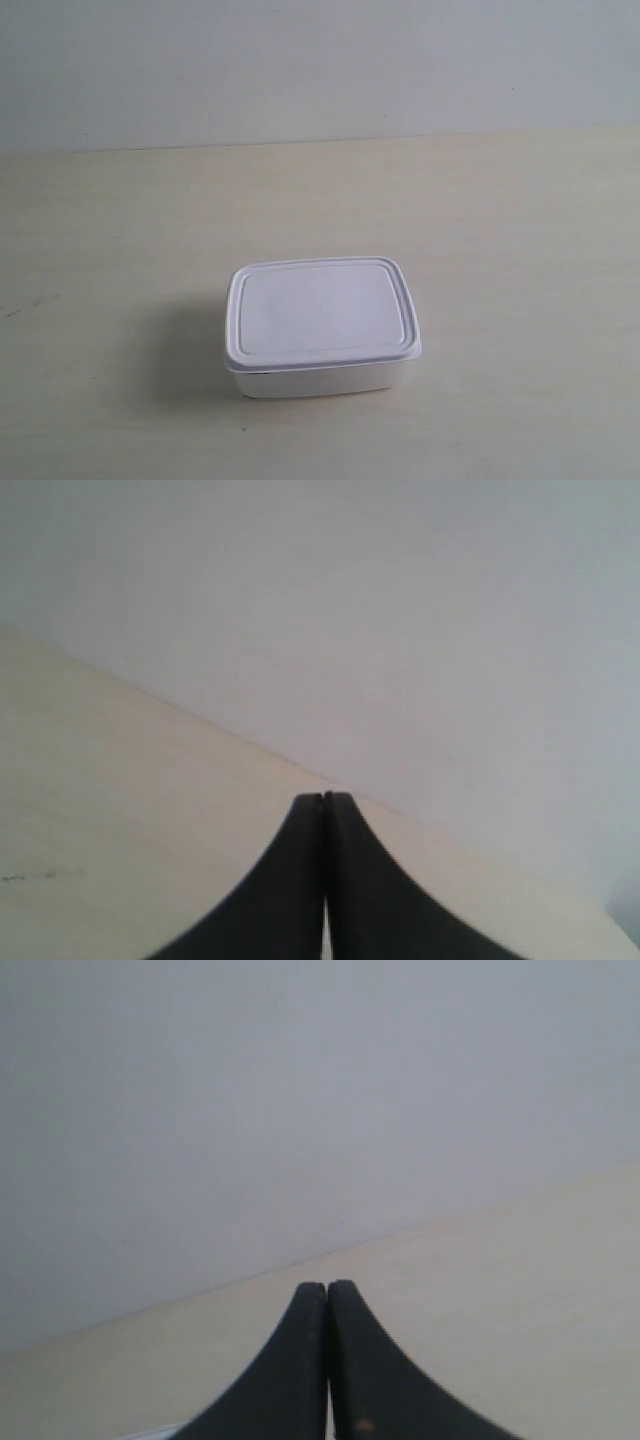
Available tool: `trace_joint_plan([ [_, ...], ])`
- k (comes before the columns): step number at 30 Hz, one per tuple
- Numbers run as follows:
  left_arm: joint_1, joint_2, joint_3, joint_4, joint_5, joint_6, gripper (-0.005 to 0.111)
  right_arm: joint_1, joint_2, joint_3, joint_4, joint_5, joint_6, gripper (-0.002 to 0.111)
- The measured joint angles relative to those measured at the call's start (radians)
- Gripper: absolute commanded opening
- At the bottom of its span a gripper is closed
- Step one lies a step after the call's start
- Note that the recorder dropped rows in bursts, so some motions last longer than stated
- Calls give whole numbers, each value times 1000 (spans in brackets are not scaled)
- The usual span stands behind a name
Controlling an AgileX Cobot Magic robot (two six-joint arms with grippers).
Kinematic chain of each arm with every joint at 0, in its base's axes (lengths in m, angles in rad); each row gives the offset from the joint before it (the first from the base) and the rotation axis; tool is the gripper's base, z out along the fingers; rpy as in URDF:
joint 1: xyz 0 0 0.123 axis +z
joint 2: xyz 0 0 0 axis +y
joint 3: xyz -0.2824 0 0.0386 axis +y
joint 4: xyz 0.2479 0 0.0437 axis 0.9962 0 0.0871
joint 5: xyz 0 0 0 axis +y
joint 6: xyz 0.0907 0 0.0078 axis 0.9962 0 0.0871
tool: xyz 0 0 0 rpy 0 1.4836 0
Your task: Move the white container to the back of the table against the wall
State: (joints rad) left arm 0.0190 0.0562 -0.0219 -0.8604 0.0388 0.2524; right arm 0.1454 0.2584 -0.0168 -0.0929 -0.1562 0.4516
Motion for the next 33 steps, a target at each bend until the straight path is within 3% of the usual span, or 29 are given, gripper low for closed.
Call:
trace_joint_plan([
  [5,0,139,-161,26,173,21,0,0,101,-139,10,137,39,0],
  [11,0,491,-393,31,347,68,0,0,334,-412,56,383,14,0],
  [15,0,740,-531,9,437,128,0,-2,486,-586,240,530,-210,0],
  [18,-30,889,-593,-74,462,240,0,6,602,-719,500,649,-498,0],
  [23,-190,1041,-614,-177,420,358,0,84,752,-806,711,728,-727,0],
  [28,-419,1130,-614,-186,282,366,0,208,872,-806,686,747,-750,0],
  [33,-606,1206,-578,-190,133,358,0,320,975,-751,667,712,-748,0],
])
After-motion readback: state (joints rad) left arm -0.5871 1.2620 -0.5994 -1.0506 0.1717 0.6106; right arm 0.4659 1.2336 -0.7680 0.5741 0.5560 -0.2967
